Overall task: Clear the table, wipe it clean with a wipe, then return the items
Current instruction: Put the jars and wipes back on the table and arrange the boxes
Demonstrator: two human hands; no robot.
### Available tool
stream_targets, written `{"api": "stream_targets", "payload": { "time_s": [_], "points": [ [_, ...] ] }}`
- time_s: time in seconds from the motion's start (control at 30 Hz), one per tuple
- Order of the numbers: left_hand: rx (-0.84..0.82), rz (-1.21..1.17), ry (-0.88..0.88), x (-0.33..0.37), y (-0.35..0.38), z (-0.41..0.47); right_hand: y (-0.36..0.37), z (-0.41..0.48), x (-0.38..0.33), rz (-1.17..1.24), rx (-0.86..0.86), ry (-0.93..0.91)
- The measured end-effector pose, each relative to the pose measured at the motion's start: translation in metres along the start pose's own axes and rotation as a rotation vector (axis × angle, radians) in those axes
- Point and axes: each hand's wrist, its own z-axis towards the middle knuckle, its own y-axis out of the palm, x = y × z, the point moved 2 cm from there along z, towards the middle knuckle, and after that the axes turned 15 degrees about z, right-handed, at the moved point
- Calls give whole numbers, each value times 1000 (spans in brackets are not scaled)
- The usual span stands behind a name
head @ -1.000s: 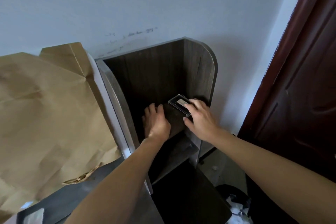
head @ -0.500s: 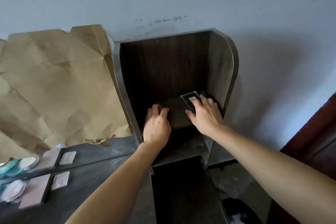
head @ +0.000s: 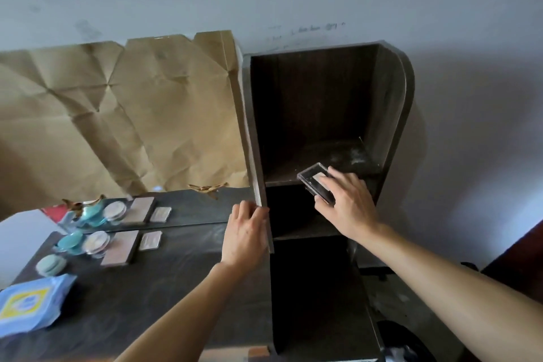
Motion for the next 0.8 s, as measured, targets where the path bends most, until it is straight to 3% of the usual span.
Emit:
{"api": "stream_targets", "payload": {
  "time_s": [0.23,0.57,0.8],
  "points": [
    [-146,72,-92,-99,-25,-94,60,-51,-80,156,41,-48],
    [-282,131,-314,-224,-59,-201,183,-97,-196,200,-278,-79],
    [-351,85,-426,-278,-37,-216,259,-78,-217,166,-423,-92]
  ]
}}
